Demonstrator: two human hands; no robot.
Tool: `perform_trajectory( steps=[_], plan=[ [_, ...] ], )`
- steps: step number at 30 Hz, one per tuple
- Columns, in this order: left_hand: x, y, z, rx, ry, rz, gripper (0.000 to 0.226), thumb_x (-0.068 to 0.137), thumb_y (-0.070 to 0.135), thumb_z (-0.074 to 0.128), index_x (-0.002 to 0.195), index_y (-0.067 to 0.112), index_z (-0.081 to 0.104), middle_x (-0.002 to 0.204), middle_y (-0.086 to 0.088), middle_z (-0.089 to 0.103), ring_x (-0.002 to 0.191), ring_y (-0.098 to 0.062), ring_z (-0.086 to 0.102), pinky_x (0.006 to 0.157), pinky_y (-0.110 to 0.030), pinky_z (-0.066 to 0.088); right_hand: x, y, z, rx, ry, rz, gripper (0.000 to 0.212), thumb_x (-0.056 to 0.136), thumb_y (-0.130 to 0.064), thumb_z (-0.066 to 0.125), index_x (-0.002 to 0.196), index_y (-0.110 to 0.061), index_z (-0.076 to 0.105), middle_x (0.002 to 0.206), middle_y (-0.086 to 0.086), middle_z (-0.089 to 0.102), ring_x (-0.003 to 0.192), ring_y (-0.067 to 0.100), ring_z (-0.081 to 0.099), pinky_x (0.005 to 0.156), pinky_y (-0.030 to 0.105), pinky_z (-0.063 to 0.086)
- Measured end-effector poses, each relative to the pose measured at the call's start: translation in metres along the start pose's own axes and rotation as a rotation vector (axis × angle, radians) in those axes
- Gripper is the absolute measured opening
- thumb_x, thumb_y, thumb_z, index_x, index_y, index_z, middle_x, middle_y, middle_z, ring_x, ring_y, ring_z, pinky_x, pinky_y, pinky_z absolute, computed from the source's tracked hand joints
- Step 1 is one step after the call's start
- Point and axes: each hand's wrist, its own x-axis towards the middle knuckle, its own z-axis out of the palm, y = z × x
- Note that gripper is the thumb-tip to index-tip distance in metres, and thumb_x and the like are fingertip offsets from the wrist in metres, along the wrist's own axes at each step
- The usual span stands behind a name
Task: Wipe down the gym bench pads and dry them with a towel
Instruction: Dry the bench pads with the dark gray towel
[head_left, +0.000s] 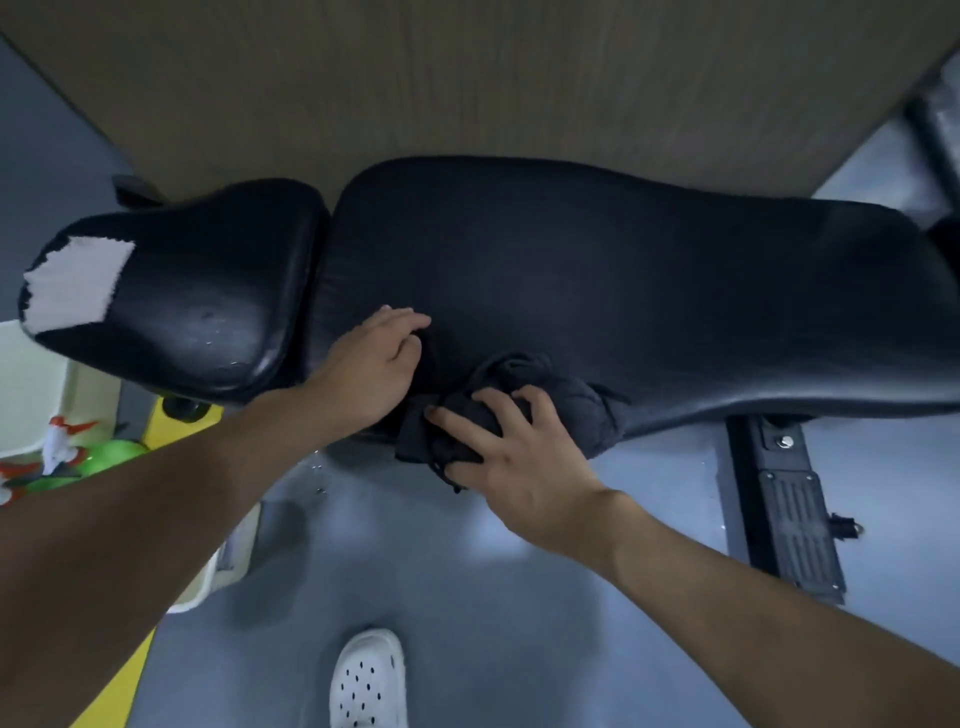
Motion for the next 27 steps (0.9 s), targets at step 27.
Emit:
perform_trajectory(
  steps=[27],
  plan=[
    [0.104, 0.395, 0.228, 0.167, -0.239, 0.272, 0.049, 0.099, 0.020, 0.043, 0.147, 0.018, 0.034, 0.151, 0.000, 0.036, 0.138, -0.018, 0.035, 0.114, -0.044, 0.031, -0.302, 0.345, -0.002, 0.334, 0.100, 0.964, 0.050, 0.087, -0.032, 0.052, 0.136, -0.044, 0.045, 0.164, -0.002, 0.009, 0.134, 0.037, 0.029, 0.103, 0.051, 0.029]
  ],
)
